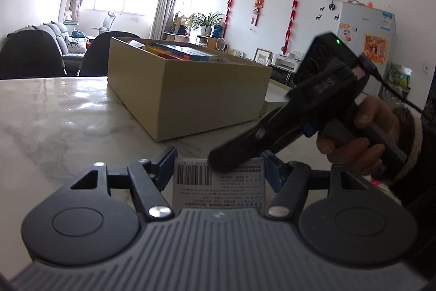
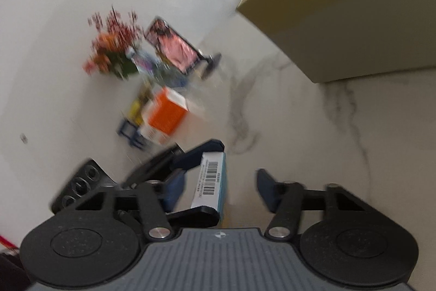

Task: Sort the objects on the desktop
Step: 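Close the right tool on the cartoon-print box while the left tool releases it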

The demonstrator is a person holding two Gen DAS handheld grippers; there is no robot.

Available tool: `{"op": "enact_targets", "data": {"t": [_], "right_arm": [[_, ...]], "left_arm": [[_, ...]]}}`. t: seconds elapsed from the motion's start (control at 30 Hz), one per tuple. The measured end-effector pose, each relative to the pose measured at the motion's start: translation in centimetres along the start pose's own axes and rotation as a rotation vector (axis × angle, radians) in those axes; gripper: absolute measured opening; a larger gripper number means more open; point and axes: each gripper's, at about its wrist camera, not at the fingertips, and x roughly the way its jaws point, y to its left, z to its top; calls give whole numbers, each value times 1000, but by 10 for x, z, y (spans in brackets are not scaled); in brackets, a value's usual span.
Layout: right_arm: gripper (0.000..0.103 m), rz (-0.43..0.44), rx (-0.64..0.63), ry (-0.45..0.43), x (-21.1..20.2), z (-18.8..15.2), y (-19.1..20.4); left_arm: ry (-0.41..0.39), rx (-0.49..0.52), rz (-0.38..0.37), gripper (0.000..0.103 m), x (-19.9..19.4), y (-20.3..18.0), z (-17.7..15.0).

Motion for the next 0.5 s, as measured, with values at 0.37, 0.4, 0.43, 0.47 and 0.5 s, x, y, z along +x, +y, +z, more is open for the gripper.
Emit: {"op": "enact_targets", "data": {"t": [0.37,0.4,0.43,0.47,0.5], "right_arm": [[22,-69,-125,78,6,1,20],[22,-70,-126,69,5,1,21],[22,-83,-133,49,3,2,24],[22,-100,-150,26,0,3,27],[22,-114,-164,2,-6,4,29]], "left_arm": [[21,26,41,90,-3,-3,-1],[18,21,45,91,-4,-2,-1],[12,14,48,96,-7,-1,0],[6,5,52,100,-9,0,0],[-4,-6,57,102,-11,1,1]]}}
